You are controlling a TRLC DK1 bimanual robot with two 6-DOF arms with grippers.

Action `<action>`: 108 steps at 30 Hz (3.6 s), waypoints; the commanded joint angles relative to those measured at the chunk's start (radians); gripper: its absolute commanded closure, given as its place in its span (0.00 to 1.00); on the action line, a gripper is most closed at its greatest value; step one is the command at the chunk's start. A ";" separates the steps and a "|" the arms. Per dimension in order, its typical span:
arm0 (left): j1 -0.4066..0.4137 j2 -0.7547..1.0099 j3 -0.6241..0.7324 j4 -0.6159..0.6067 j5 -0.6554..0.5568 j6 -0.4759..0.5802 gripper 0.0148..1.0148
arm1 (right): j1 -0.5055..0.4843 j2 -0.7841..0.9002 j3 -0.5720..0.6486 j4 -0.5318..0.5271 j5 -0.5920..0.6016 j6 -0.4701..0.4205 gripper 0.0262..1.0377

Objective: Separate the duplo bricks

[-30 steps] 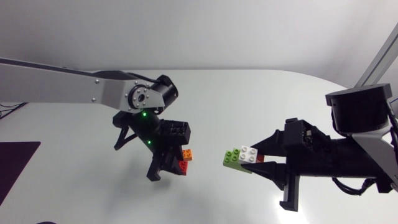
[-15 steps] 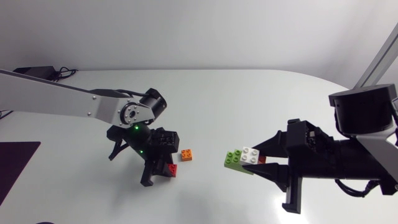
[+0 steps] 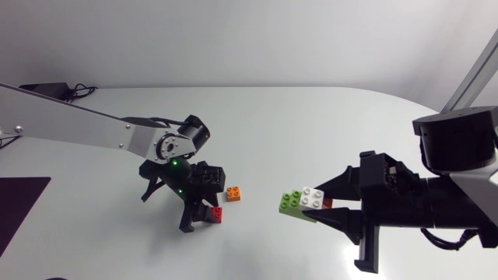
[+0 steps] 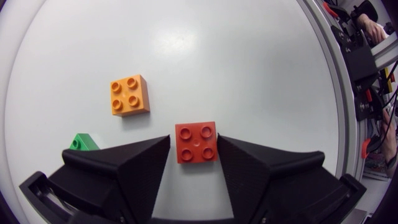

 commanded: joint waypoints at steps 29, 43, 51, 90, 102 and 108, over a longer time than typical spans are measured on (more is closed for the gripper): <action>-0.094 -0.141 0.295 -0.364 0.324 -0.017 0.10 | -0.019 0.120 0.081 0.076 -0.154 0.108 0.88; -0.086 -0.100 0.341 -0.370 0.384 -0.013 0.10 | -0.006 0.235 0.119 0.136 -0.186 0.140 0.88; -0.106 -0.077 0.362 -0.370 0.399 -0.017 0.10 | 0.006 0.242 0.122 0.148 -0.189 0.155 0.88; -0.187 -0.049 0.379 -0.370 0.458 -0.060 0.70 | 0.046 0.200 0.082 0.179 -0.200 0.203 0.87; -0.184 -0.041 0.385 -0.370 0.451 -0.066 0.70 | 0.046 0.167 0.081 0.168 -0.206 0.204 0.57; -0.184 -0.044 0.373 -0.367 0.444 -0.066 0.70 | 0.043 0.143 0.092 0.154 -0.206 0.210 0.54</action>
